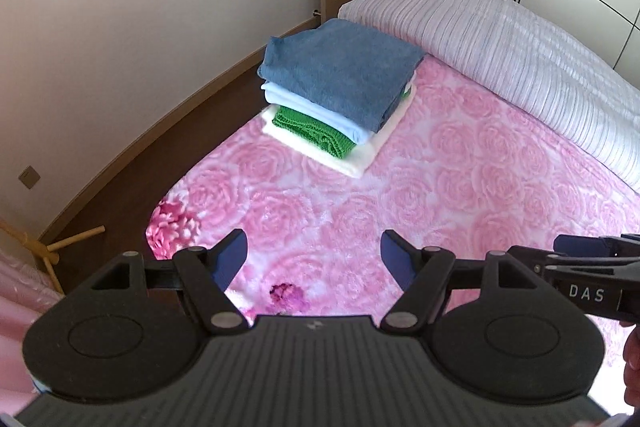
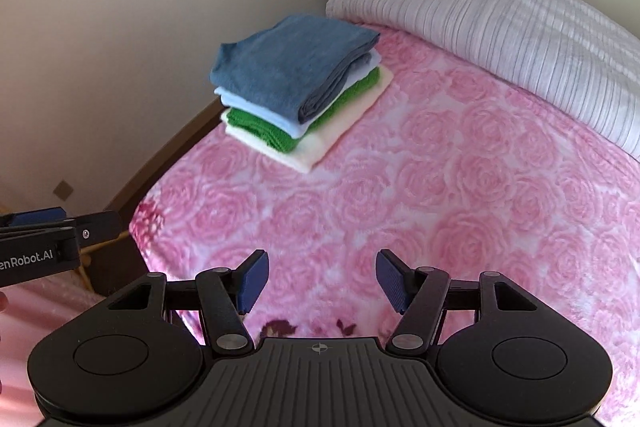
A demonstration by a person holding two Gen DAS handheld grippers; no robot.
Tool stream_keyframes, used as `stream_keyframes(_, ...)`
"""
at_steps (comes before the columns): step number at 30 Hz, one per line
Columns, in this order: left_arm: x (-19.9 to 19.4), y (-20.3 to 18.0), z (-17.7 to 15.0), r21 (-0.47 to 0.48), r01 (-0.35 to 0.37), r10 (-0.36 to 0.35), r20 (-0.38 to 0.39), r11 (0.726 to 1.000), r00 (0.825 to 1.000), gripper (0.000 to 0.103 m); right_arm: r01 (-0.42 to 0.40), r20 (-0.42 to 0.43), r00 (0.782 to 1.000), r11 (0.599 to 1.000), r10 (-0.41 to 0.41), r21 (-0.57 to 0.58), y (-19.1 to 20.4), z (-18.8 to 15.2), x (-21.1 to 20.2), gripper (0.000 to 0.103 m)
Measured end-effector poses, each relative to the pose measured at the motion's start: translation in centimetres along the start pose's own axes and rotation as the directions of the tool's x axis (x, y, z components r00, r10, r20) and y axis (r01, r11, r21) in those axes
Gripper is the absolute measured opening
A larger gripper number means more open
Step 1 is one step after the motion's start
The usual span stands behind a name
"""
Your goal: Fold clothes
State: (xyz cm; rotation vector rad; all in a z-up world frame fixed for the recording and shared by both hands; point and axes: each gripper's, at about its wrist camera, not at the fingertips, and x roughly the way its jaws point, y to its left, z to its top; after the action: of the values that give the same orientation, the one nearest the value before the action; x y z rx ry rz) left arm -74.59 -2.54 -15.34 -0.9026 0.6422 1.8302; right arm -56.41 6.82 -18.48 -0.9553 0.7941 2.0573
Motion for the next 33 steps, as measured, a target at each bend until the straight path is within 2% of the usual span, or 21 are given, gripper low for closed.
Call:
stream_keyframes(10, 0.7, -0.7, 0.4, -0.045, -0.015, 0.014, -0.005, 0.999, 1.0, 0.071, 0.027, -0.008, 1.0, 0.999, -0.028, -0.035, -1.0, 1.3, 0.0, 0.063)
stream_keyframes(20, 1.5, -1.6, 1.1, -0.049, -0.02, 0.019, -0.017, 0.999, 1.0, 0.071, 0.026, -0.012, 1.0, 0.999, -0.026, -0.045, -2.2, 2.4, 0.5, 0.063)
stream_keyframes(33, 3.0, -2.4, 1.3, -0.048, -0.032, 0.029, -0.064, 0.998, 0.998, 0.071, 0.016, -0.059, 0.998, 0.999, -0.019, -0.037, -3.3, 3.1, 2.2, 0.063)
